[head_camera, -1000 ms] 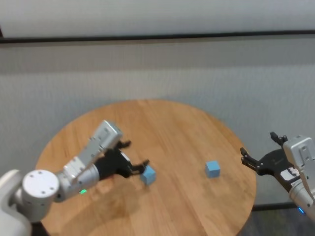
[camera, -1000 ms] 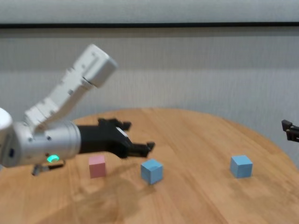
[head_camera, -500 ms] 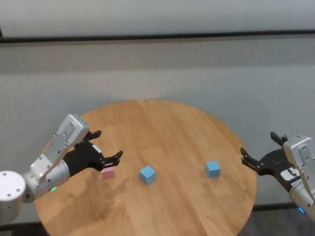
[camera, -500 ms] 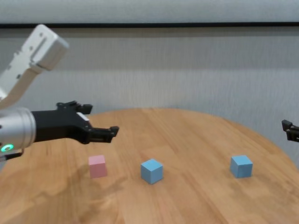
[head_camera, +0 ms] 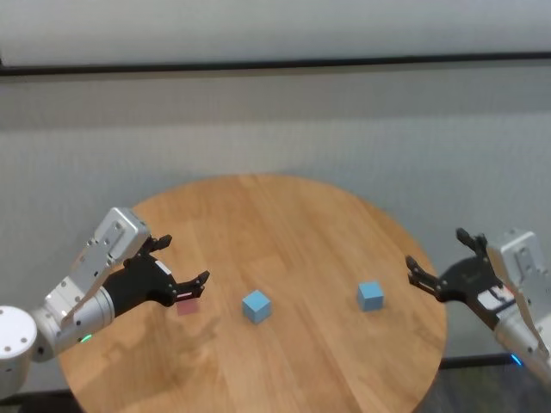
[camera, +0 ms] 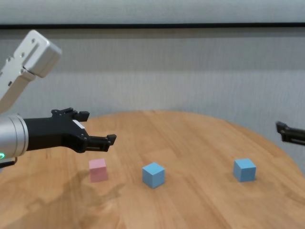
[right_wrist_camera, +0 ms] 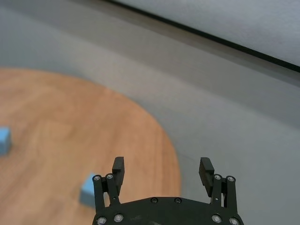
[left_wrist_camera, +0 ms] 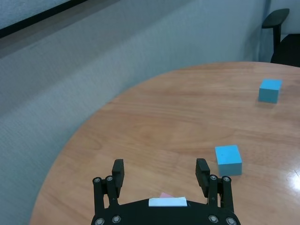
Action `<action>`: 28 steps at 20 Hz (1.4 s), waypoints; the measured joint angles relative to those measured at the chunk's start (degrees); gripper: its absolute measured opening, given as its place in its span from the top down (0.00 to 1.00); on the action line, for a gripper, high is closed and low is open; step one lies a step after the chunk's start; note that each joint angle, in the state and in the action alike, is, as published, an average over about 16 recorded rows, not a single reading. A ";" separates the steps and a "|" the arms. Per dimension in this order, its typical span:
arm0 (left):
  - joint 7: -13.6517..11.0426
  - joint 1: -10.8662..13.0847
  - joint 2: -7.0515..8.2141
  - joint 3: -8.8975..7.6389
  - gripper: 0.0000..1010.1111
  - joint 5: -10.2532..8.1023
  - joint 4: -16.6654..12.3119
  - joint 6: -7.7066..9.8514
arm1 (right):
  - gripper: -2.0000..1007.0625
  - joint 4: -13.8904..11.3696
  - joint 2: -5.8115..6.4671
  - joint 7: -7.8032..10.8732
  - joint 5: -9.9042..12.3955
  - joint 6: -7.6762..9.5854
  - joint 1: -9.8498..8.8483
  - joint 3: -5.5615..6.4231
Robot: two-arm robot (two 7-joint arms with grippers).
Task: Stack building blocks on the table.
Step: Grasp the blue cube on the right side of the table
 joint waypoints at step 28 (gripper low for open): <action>-0.08 -0.28 -0.31 0.20 0.01 0.06 0.35 -0.23 | 0.00 6.28 -14.36 -3.53 0.07 17.11 5.29 -0.92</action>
